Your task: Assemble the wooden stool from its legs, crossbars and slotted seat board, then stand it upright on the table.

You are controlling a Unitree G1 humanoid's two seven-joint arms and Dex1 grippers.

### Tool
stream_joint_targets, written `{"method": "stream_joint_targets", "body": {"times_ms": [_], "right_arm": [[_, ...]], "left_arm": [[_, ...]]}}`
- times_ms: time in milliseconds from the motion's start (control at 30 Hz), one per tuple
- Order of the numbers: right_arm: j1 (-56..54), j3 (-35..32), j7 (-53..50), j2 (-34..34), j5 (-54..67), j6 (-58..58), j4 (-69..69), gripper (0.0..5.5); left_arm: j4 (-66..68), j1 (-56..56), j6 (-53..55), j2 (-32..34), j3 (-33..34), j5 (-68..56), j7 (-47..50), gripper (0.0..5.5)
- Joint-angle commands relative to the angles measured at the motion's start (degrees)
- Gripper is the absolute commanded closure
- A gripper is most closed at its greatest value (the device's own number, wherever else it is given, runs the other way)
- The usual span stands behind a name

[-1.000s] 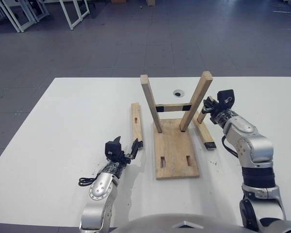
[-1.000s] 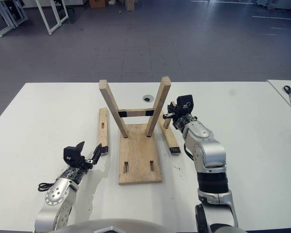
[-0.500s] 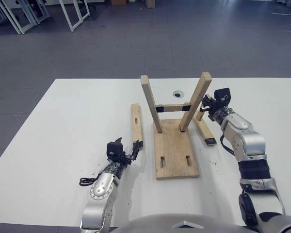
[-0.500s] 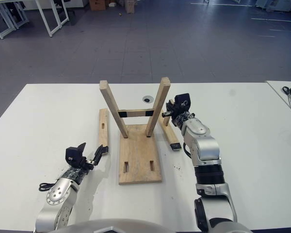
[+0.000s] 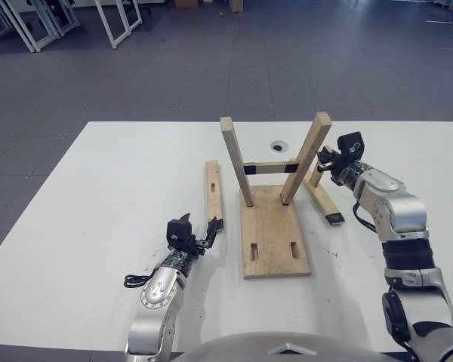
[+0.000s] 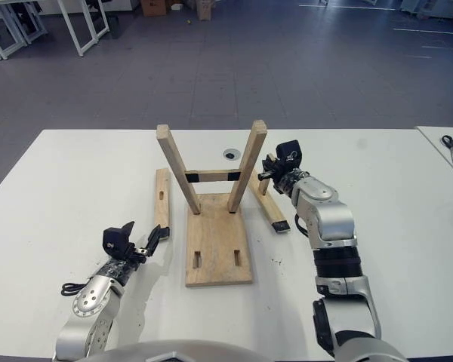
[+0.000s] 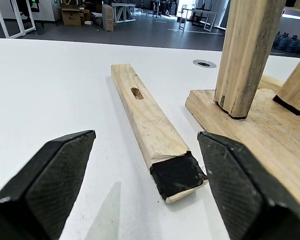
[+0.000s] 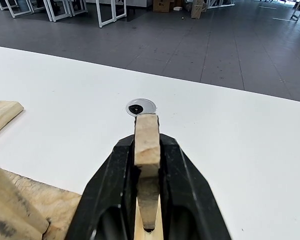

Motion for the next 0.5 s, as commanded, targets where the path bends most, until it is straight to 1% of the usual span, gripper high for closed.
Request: {"method": "stream_joint_targets", "body": {"times_ms": [33,167,333,367,400,500], "right_arm": [[6.93,-2.68,-1.73,-1.06,1.62,10.66,-8.26,5.08],[8.87,-4.09,-3.33,-0.21,2.29,14.67,-14.74,5.08],[10.27,-4.52,-4.04,0.63,2.14,15.66,-16.16,5.08],[10.21,-4.49,-4.21,0.76,2.00,15.47,-16.08,4.72],[10.09,-4.50,-4.33,0.86,1.95,15.41,-16.04,4.63],[9.31,-4.81,-4.17,0.99,2.11,15.79,-16.09,4.04]], "left_arm": [[0.40,-0.49,0.50,0.20,0.71,-0.01,0.01,1.71],[0.16,-0.08,0.16,-0.08,1.34,-0.51,0.02,1.71],[-0.13,0.00,0.30,-0.13,1.50,-0.43,-0.09,1.71],[-0.19,-0.12,0.41,-0.08,1.54,-0.36,-0.09,1.71],[-0.20,-0.22,0.48,-0.03,1.55,-0.29,-0.10,1.71],[-0.02,-0.52,0.59,0.02,1.58,-0.14,-0.04,1.71]]}}
